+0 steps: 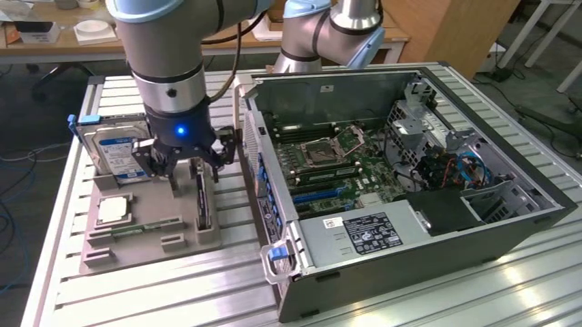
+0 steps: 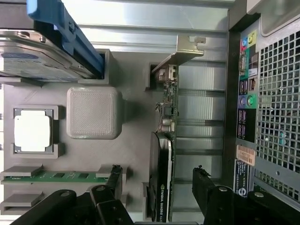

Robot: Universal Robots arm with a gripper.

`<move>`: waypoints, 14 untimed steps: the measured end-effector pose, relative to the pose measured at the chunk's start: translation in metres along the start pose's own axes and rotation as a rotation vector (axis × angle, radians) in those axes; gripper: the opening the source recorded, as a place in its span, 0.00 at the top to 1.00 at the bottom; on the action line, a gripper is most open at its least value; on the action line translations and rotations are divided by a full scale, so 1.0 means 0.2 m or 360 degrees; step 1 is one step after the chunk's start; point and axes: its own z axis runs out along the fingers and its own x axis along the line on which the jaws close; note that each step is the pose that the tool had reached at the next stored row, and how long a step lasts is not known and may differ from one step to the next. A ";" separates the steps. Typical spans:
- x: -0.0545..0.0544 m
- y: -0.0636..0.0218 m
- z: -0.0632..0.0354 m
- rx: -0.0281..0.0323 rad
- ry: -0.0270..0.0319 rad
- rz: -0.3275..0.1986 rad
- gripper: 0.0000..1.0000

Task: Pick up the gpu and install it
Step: 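Pick up the gpu and move the gpu toward the slot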

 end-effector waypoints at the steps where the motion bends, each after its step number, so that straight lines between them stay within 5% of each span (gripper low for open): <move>1: 0.00 -0.001 0.007 -0.00001 -0.00002 0.0000 0.29; 14: 0.00 -0.004 0.084 -0.00002 -0.00002 0.0000 0.29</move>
